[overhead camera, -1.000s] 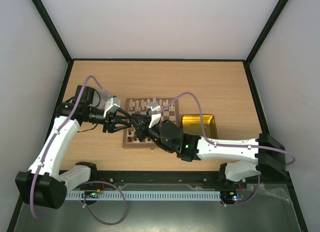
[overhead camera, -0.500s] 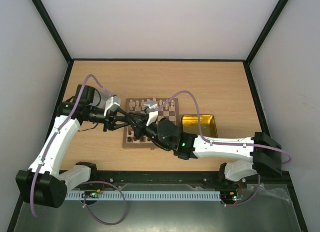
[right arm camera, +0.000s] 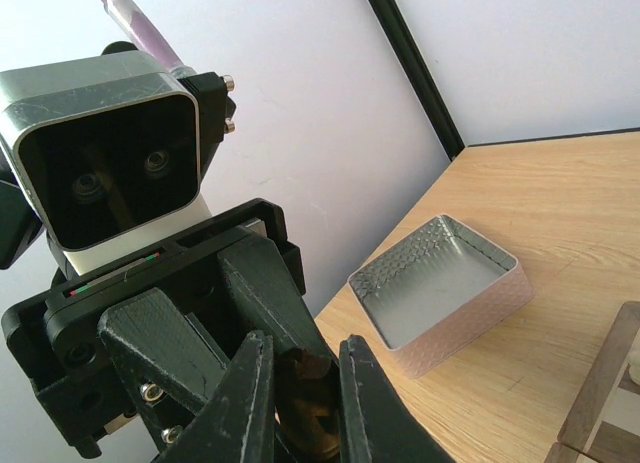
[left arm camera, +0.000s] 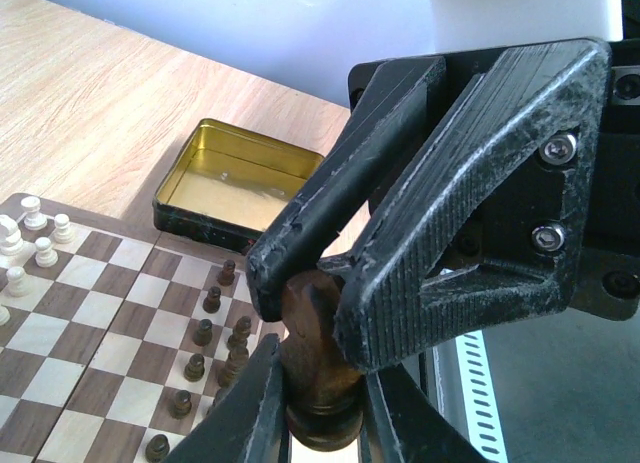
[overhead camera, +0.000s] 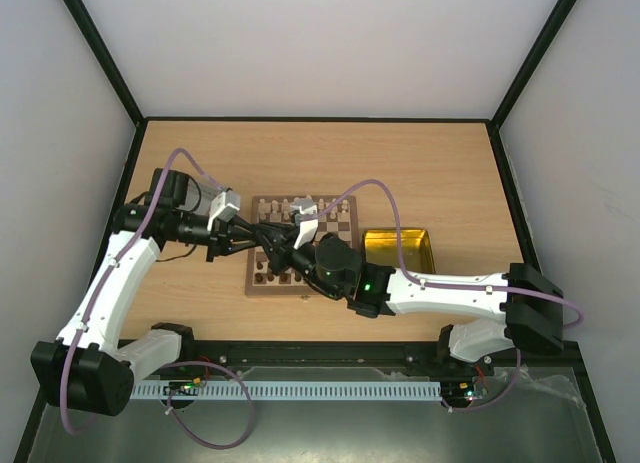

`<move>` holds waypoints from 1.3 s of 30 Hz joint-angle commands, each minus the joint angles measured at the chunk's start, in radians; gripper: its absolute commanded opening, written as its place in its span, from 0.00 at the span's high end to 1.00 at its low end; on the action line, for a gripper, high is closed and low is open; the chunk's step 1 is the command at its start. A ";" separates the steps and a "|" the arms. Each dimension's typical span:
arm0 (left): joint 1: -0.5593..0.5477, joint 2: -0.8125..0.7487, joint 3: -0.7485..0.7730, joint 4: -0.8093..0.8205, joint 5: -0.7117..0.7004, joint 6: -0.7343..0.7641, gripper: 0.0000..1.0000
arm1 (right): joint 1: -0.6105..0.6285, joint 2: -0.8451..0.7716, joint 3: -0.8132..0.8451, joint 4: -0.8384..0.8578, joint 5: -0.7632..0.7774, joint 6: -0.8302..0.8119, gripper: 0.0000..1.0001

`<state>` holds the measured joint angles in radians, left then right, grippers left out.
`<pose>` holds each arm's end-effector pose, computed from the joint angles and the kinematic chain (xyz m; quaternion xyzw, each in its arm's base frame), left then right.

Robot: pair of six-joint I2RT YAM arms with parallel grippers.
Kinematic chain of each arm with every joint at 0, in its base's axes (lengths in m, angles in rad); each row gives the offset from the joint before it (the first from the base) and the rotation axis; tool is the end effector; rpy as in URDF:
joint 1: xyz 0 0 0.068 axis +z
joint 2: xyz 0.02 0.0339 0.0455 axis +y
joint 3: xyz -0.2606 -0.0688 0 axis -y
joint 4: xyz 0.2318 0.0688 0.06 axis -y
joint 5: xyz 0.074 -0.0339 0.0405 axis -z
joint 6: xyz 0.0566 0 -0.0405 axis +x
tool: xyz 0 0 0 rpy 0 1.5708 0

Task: Set up the chess pieces on the board
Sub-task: Place the chess piece on the chessboard.

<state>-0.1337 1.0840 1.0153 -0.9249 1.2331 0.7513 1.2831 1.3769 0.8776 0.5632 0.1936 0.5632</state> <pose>0.1753 -0.0775 0.3100 0.4836 0.6363 -0.4575 0.3897 0.1044 0.3146 0.3192 -0.1739 0.6621 0.5390 0.4907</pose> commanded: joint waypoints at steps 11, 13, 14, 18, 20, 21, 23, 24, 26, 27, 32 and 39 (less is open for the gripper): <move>0.002 -0.003 0.033 0.003 -0.065 0.041 0.98 | 0.006 -0.007 -0.007 0.019 -0.027 0.041 0.94; 0.002 0.014 0.052 -0.031 -0.092 0.076 0.98 | 0.004 -0.015 -0.008 0.009 -0.026 0.044 0.87; 0.002 0.024 0.063 -0.052 -0.106 0.094 0.98 | 0.004 -0.021 -0.008 0.004 -0.023 0.043 0.82; 0.002 0.046 0.099 -0.102 -0.183 0.147 0.98 | 0.002 -0.058 -0.004 -0.053 0.012 0.042 0.52; 0.002 0.051 0.112 -0.115 -0.226 0.165 0.98 | 0.002 -0.084 0.016 -0.129 0.037 0.036 0.47; 0.002 0.052 0.117 -0.130 -0.243 0.178 0.98 | 0.002 -0.094 0.034 -0.179 0.057 0.034 0.46; 0.002 0.058 0.126 -0.154 -0.281 0.203 0.98 | 0.001 -0.122 0.067 -0.287 0.104 0.022 0.43; 0.000 0.061 0.132 -0.166 -0.301 0.216 0.98 | 0.002 -0.137 0.072 -0.322 0.126 0.009 0.46; -0.003 0.063 0.144 -0.185 -0.364 0.240 0.98 | 0.001 -0.179 0.064 -0.370 0.150 -0.019 0.56; -0.007 0.062 0.146 -0.189 -0.398 0.248 0.98 | 0.001 -0.203 0.060 -0.386 0.161 -0.037 0.60; -0.047 0.024 0.132 -0.146 -0.630 0.266 0.98 | -0.124 -0.171 0.208 -0.694 0.001 0.112 0.66; -0.128 -0.051 0.081 -0.062 -0.845 0.271 0.98 | -0.240 0.009 0.277 -0.784 -0.440 0.272 0.76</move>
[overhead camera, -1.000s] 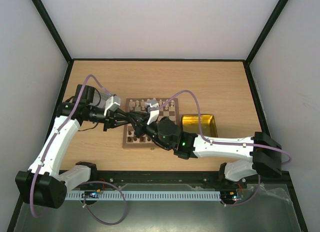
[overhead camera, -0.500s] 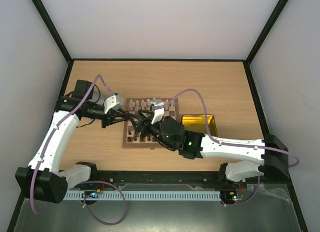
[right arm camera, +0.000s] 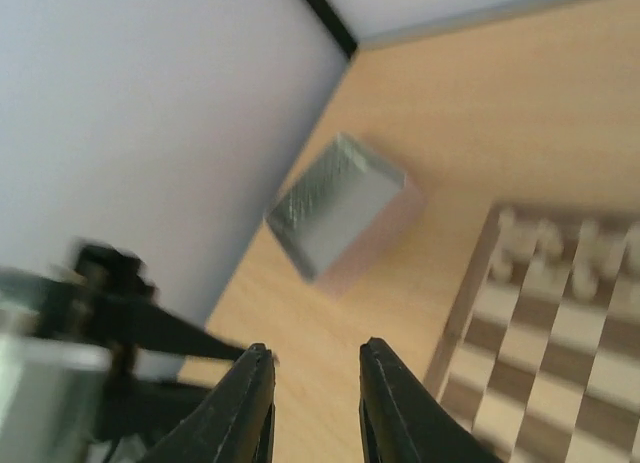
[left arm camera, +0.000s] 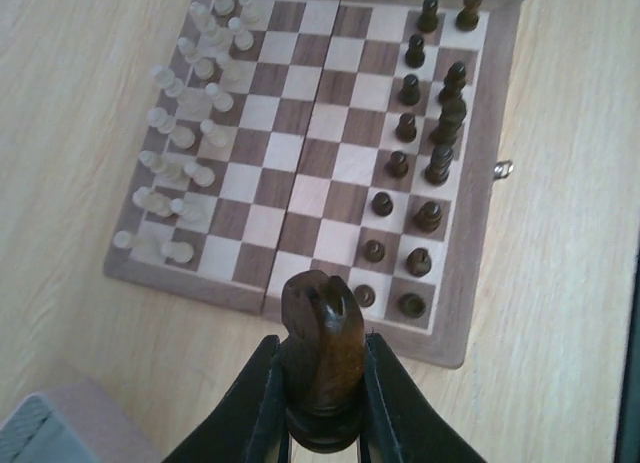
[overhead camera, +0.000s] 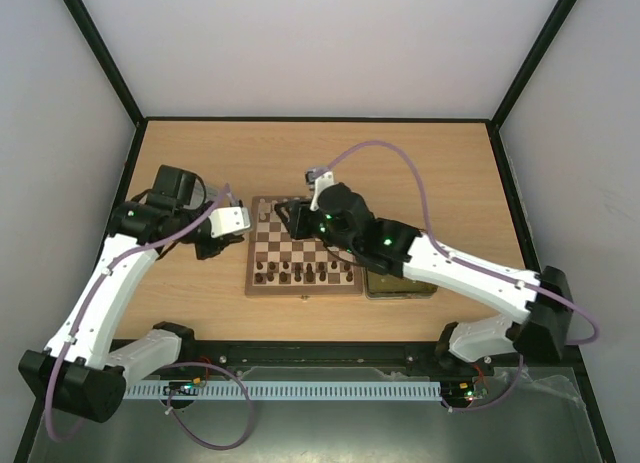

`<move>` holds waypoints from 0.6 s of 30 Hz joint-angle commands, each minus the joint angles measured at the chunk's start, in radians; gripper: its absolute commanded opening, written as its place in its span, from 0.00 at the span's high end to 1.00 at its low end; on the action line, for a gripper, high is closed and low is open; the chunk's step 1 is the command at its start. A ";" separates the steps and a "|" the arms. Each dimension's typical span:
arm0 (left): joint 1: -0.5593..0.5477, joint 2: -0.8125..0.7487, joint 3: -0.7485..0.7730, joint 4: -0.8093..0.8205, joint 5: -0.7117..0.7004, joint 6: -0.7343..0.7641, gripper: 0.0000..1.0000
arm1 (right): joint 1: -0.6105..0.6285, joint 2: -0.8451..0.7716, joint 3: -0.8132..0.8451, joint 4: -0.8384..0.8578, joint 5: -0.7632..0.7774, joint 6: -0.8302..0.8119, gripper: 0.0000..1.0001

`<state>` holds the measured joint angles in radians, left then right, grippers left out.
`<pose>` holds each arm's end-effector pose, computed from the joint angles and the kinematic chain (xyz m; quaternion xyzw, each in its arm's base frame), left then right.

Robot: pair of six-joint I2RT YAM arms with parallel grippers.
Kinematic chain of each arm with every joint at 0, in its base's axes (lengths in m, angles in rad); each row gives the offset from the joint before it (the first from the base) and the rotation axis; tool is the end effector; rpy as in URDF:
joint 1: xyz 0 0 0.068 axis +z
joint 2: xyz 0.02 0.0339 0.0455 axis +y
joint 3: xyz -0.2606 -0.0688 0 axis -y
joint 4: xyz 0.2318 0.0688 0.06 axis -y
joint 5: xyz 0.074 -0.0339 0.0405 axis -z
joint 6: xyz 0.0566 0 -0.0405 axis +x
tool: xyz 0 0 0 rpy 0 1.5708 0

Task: Set up the chess pieces on the board
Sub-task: Place the chess piece on the chessboard.

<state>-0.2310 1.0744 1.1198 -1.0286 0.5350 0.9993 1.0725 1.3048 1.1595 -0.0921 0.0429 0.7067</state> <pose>0.1810 -0.0722 0.3110 0.5952 0.7097 -0.1299 0.3537 0.1534 0.2768 0.3600 -0.1299 0.7750 0.4697 0.4024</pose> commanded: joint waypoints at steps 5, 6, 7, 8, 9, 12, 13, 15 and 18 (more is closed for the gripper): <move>-0.106 -0.087 -0.079 0.112 -0.246 0.004 0.98 | -0.120 0.130 -0.133 0.125 -0.597 0.348 0.79; -0.128 -0.096 -0.098 0.129 -0.278 0.000 0.97 | -0.120 0.141 -0.132 0.144 -0.633 0.366 0.79; -0.151 -0.106 -0.119 0.145 -0.312 -0.002 0.98 | -0.121 0.151 -0.124 0.140 -0.655 0.375 0.78; -0.177 -0.118 -0.141 0.162 -0.345 -0.003 0.97 | -0.120 0.153 -0.118 0.147 -0.665 0.381 0.77; -0.198 -0.128 -0.170 0.176 -0.381 -0.005 0.98 | -0.121 0.148 -0.125 0.168 -0.674 0.402 0.74; -0.254 -0.146 -0.209 0.202 -0.434 -0.017 0.98 | -0.120 0.144 -0.139 0.213 -0.693 0.445 0.68; -0.268 -0.145 -0.215 0.205 -0.444 -0.022 0.98 | -0.120 0.147 -0.139 0.222 -0.703 0.451 0.66; -0.291 -0.137 -0.225 0.210 -0.469 -0.031 0.98 | -0.121 0.147 -0.141 0.237 -0.709 0.463 0.65; -0.315 -0.133 -0.235 0.230 -0.492 -0.042 0.98 | -0.120 0.148 -0.153 0.261 -0.714 0.482 0.65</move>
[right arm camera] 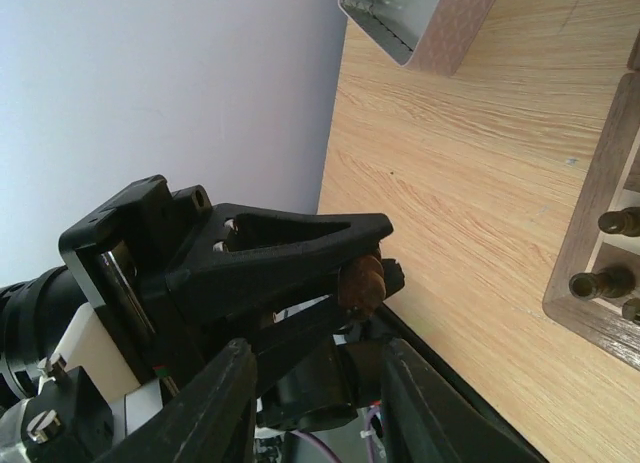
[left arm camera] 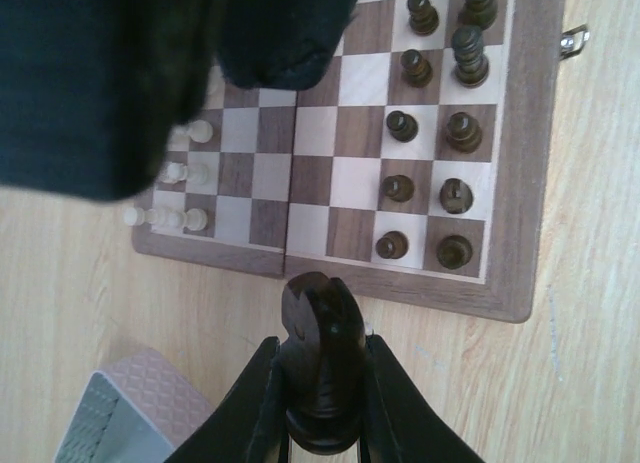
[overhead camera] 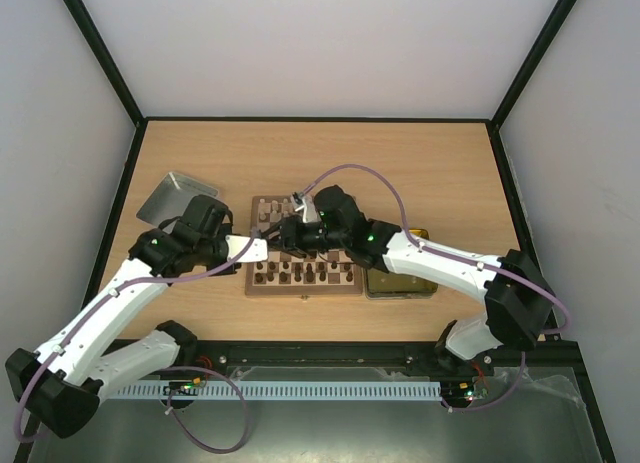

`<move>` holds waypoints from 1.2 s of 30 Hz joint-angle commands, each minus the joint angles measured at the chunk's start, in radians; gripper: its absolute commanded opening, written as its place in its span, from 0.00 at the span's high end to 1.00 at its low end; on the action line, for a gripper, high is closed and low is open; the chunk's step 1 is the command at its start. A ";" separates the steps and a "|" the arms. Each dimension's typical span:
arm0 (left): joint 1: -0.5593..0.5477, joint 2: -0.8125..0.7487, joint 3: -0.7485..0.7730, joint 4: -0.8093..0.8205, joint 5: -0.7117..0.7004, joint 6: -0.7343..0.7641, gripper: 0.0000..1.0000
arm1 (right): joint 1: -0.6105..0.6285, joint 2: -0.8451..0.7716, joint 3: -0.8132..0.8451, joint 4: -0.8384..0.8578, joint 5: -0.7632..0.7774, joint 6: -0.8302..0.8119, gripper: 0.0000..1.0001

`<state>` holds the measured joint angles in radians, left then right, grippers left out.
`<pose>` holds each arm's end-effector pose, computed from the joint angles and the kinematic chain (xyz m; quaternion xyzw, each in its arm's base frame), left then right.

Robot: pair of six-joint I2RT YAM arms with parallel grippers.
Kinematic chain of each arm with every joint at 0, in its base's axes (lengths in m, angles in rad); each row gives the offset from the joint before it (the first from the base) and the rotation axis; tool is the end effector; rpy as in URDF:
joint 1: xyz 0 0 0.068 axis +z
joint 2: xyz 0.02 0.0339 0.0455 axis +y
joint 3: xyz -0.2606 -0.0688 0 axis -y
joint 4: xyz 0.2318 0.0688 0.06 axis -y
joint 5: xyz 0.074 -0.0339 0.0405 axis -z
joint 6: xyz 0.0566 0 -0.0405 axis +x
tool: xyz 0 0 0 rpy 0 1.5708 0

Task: Set up the chess pieces on the board
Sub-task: Place the chess piece on the chessboard.

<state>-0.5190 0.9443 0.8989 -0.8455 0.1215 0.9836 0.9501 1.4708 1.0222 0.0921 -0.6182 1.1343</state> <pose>0.1558 -0.0969 0.2728 0.6571 0.6739 0.0209 0.3371 0.1719 0.2968 0.2844 -0.1009 0.7950 0.5953 0.0584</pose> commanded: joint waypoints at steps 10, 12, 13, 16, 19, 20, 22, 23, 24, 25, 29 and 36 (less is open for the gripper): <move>-0.089 0.060 0.041 0.079 -0.094 -0.080 0.98 | 0.002 0.018 -0.047 0.097 -0.067 0.070 0.68; -0.104 0.078 0.052 0.080 -0.096 -0.091 0.98 | 0.002 0.026 -0.043 0.091 -0.070 0.064 0.68; -0.111 0.083 0.056 0.083 -0.099 -0.096 0.98 | 0.003 0.029 -0.045 0.093 -0.070 0.063 0.68; -0.138 0.093 0.055 0.095 -0.117 -0.111 0.98 | 0.002 0.041 -0.049 0.103 -0.074 0.064 0.68; -0.159 0.098 0.056 0.101 -0.123 -0.124 0.98 | 0.002 0.050 -0.054 0.110 -0.073 0.063 0.68; -0.164 0.101 0.059 0.101 -0.124 -0.129 0.98 | 0.003 0.052 -0.055 0.110 -0.071 0.063 0.68; -0.170 0.106 0.060 0.103 -0.126 -0.135 0.98 | 0.002 0.055 -0.054 0.116 -0.071 0.064 0.67; -0.173 0.107 0.060 0.104 -0.126 -0.136 0.98 | 0.002 0.058 -0.051 0.116 -0.071 0.063 0.67; -0.175 0.107 0.060 0.105 -0.127 -0.137 0.98 | 0.002 0.058 -0.047 0.113 -0.069 0.059 0.67; -0.177 0.109 0.061 0.106 -0.129 -0.137 0.98 | 0.002 0.059 -0.042 0.110 -0.065 0.056 0.67; -0.184 0.111 0.060 0.108 -0.131 -0.143 0.98 | 0.002 0.072 -0.030 0.103 -0.067 0.049 0.68; -0.197 0.113 0.061 0.112 -0.135 -0.150 0.98 | 0.001 0.093 -0.012 0.115 -0.075 0.058 0.69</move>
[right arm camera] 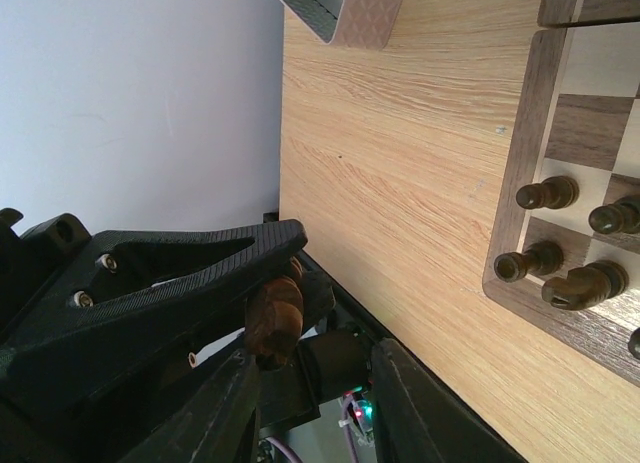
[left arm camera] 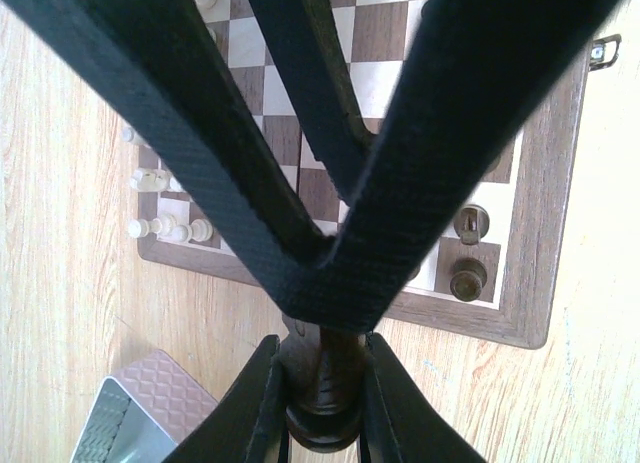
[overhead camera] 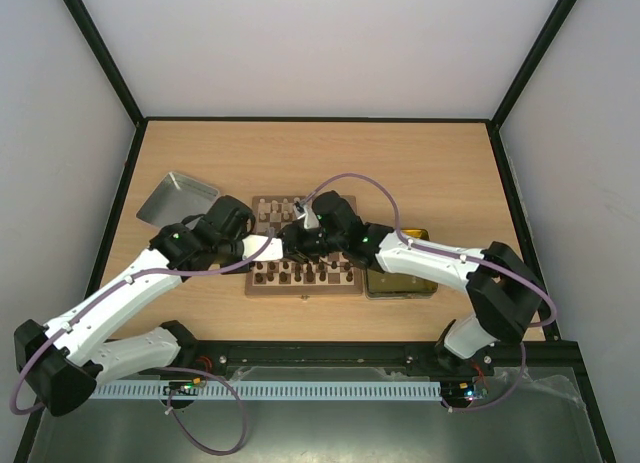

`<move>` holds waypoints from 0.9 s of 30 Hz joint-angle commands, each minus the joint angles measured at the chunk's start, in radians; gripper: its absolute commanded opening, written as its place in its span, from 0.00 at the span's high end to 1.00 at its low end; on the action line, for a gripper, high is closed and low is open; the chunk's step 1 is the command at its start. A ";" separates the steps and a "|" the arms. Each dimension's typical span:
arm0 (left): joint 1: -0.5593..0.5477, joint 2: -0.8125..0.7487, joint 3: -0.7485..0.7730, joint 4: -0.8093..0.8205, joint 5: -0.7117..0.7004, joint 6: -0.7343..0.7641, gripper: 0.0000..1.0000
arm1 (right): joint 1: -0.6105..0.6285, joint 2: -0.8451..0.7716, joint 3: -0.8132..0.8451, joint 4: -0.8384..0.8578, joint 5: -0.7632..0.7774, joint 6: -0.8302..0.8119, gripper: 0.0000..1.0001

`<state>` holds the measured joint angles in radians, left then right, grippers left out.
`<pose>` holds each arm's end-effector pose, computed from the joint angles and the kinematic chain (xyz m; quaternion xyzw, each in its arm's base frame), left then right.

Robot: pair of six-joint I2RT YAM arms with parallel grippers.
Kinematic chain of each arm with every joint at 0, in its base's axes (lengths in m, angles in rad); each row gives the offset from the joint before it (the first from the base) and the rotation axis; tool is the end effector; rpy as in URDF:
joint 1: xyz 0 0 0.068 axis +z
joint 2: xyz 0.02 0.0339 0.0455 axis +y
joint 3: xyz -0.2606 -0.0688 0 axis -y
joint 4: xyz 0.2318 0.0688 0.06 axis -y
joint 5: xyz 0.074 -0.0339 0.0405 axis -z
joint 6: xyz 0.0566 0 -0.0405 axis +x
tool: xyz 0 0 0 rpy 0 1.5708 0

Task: Set up the chess pieces on the board
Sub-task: Place the chess piece on the chessboard.

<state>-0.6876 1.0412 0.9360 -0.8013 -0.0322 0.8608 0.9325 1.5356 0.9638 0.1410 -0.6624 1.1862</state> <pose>0.1601 -0.1291 0.2709 0.6571 0.6795 0.0434 0.3235 0.1782 0.2986 0.2494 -0.0733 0.8119 0.5790 0.0110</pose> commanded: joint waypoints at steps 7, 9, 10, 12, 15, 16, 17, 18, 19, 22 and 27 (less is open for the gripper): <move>-0.035 0.017 0.014 0.074 0.015 -0.031 0.97 | 0.018 0.040 0.069 0.066 -0.027 0.011 0.70; -0.038 0.018 0.009 0.077 0.010 -0.032 0.98 | 0.019 0.040 0.073 0.069 -0.027 0.014 0.69; -0.039 0.018 0.005 0.079 0.008 -0.032 0.97 | 0.019 0.041 0.074 0.073 -0.029 0.017 0.69; -0.044 0.019 0.001 0.082 0.007 -0.034 0.98 | 0.019 0.042 0.074 0.078 -0.032 0.022 0.68; -0.047 0.021 -0.003 0.081 0.003 -0.035 0.97 | 0.018 0.040 0.075 0.084 -0.036 0.028 0.63; -0.048 0.023 -0.003 0.081 0.002 -0.036 0.98 | 0.018 0.040 0.074 0.091 -0.037 0.032 0.63; -0.050 0.023 -0.004 0.084 0.000 -0.036 0.97 | 0.018 0.037 0.073 0.093 -0.038 0.034 0.63; -0.052 0.024 -0.005 0.087 -0.001 -0.036 0.98 | 0.018 0.038 0.073 0.096 -0.040 0.038 0.62; -0.053 0.026 -0.006 0.090 -0.003 -0.035 0.98 | 0.018 0.040 0.071 0.100 -0.041 0.039 0.62; -0.057 0.030 -0.008 0.094 -0.007 -0.038 0.97 | 0.018 0.035 0.062 0.129 -0.046 0.054 0.62; -0.064 0.033 -0.023 0.107 -0.019 -0.043 0.98 | 0.018 0.023 0.046 0.176 -0.053 0.083 0.63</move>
<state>-0.7113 1.0435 0.9340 -0.8143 -0.0982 0.8337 0.9180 1.5677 0.9844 0.1410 -0.6746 1.2125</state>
